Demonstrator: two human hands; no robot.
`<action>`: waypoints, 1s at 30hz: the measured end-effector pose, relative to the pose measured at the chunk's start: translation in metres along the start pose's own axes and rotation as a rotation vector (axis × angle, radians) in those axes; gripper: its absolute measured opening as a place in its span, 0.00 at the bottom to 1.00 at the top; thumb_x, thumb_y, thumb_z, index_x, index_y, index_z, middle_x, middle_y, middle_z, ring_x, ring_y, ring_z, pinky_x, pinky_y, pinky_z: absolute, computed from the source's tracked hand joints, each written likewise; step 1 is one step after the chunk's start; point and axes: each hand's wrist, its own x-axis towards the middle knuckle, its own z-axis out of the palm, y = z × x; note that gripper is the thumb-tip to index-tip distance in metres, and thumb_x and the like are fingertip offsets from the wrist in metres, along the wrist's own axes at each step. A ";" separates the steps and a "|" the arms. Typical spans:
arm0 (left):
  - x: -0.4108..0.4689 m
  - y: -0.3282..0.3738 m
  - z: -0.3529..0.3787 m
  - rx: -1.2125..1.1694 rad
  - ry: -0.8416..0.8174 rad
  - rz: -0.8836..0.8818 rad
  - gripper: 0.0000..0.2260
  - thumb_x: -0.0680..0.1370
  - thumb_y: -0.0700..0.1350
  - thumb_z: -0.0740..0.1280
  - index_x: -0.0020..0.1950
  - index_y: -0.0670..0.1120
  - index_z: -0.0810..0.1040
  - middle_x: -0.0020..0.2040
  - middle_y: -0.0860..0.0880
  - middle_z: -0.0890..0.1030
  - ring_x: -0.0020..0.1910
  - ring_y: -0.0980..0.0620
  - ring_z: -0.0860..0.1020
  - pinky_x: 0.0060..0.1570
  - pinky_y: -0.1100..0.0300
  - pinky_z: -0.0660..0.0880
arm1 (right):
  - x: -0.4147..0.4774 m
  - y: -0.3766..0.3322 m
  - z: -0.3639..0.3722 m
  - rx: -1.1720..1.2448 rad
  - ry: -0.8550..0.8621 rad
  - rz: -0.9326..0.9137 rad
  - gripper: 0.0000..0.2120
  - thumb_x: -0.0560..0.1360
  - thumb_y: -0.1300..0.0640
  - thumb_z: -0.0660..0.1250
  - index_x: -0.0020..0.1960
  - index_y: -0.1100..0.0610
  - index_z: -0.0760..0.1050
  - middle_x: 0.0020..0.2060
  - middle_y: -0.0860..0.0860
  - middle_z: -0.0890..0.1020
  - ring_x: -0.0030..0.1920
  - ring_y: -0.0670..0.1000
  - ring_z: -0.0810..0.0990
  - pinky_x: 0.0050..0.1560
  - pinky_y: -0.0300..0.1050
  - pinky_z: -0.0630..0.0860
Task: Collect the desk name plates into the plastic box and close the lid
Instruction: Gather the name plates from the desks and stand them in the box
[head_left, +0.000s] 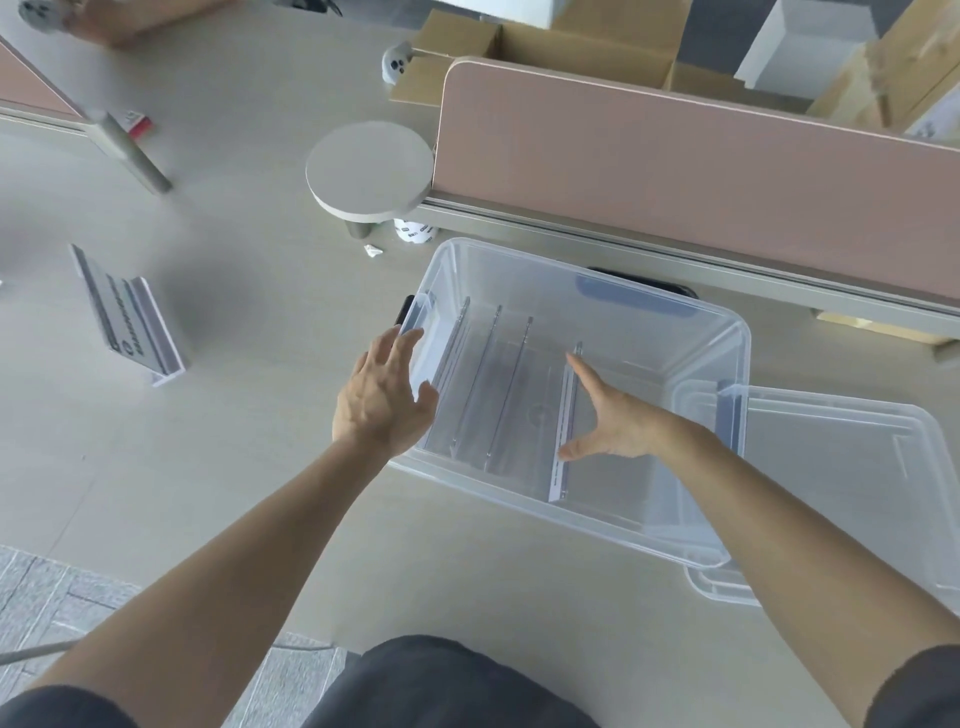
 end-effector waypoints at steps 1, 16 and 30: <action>0.000 0.000 0.000 0.004 -0.003 -0.001 0.27 0.74 0.49 0.63 0.72 0.54 0.62 0.73 0.51 0.64 0.65 0.43 0.70 0.53 0.47 0.74 | 0.000 0.000 0.003 -0.010 -0.002 0.011 0.67 0.58 0.36 0.80 0.74 0.34 0.29 0.80 0.46 0.47 0.77 0.54 0.60 0.71 0.51 0.66; 0.001 0.000 0.000 0.043 -0.042 -0.002 0.28 0.75 0.49 0.63 0.74 0.55 0.59 0.76 0.52 0.60 0.68 0.46 0.68 0.57 0.49 0.73 | 0.000 -0.026 0.011 0.098 0.091 0.011 0.66 0.61 0.35 0.78 0.70 0.32 0.23 0.79 0.45 0.54 0.71 0.56 0.71 0.63 0.50 0.73; 0.000 0.001 -0.002 0.042 -0.055 -0.025 0.29 0.76 0.49 0.62 0.76 0.55 0.58 0.77 0.52 0.58 0.70 0.46 0.66 0.61 0.49 0.71 | 0.007 -0.038 0.011 -0.090 0.105 -0.013 0.65 0.56 0.22 0.67 0.65 0.34 0.15 0.80 0.49 0.54 0.71 0.56 0.72 0.68 0.56 0.71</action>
